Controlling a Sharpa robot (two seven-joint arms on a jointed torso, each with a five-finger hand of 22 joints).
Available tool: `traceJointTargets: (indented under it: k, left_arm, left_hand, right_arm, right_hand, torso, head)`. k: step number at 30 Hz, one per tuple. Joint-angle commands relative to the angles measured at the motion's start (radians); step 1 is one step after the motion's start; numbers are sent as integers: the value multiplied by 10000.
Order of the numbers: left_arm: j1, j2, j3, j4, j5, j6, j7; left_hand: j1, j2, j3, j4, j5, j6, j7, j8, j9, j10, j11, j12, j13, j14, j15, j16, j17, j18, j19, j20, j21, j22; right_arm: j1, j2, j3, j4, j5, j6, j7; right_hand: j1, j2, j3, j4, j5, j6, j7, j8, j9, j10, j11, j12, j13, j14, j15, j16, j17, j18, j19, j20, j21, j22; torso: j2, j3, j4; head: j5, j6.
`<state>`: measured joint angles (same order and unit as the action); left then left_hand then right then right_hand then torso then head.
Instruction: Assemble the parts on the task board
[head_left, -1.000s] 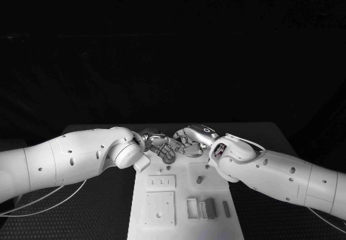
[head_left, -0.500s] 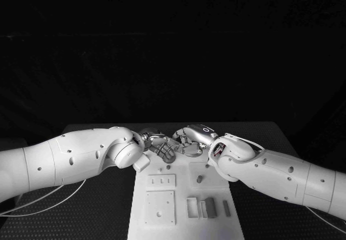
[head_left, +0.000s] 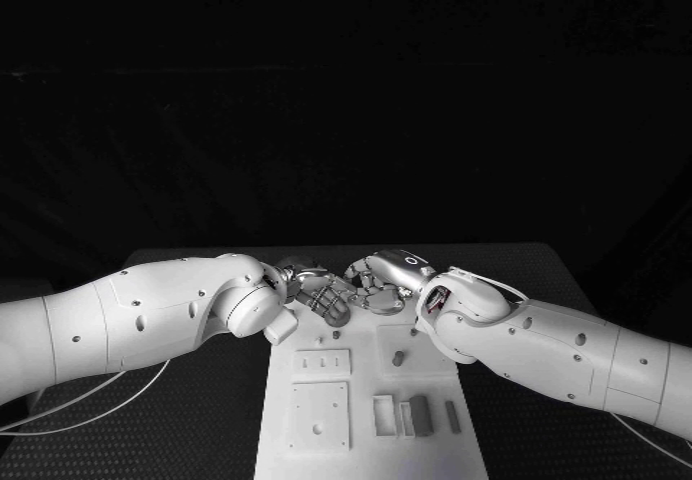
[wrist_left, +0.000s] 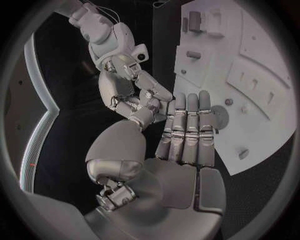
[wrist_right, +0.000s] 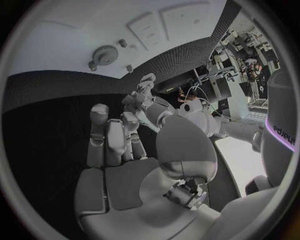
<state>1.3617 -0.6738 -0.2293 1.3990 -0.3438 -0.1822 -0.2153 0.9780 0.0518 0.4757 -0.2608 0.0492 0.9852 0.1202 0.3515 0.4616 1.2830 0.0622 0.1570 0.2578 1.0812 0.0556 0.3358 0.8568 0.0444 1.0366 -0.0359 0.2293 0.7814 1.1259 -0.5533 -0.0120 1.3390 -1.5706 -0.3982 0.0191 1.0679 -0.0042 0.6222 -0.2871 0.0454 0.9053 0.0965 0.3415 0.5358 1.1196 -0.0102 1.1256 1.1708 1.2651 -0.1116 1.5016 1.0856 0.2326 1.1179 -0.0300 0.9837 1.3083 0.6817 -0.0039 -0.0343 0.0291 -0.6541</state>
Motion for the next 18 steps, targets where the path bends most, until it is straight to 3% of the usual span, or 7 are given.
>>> traceJointTargets:
  k: [1,15,18]
  left_arm:
    - [24,12,28,43,15,-75,166]
    - [24,-11,29,45,-178,-132,125]
    - [24,-17,29,43,-211,-151,116]
  left_hand:
    - [74,89,138,3,-1,107,-14,42,17,73,-14,47,24,79,8,4,51,126,57,-34,15,26]
    - [-23,264,437,75,-3,447,-154,180,75,390,-166,180,263,303,-130,122,448,76,217,-166,138,244]
    - [-37,301,458,66,-3,470,-165,192,88,406,-176,188,293,314,-142,128,493,68,224,-180,149,271]
  right_arm:
    - [-58,19,-17,-35,-69,279,36]
    - [-81,27,-17,-61,125,279,75]
    - [-81,21,-18,-110,408,205,172]
  right_hand:
    - [72,-1,22,-26,53,1187,-25,27,7,-2,-52,33,16,-9,-38,25,-3,292,-3,-39,43,180]
    - [63,-39,7,-28,52,1172,-22,16,11,-12,-49,25,19,-61,-38,7,-80,292,-15,-37,37,177]
    - [-8,-388,-73,-3,53,1063,7,-55,-4,-78,-23,-23,14,-201,-28,-47,-253,292,-56,-18,14,172]
  torso:
    - [5,1,4]
    - [5,-4,3]
    - [5,-3,2]
  head:
    - [8,-7]
    - [1,-39]
    - [9,-47]
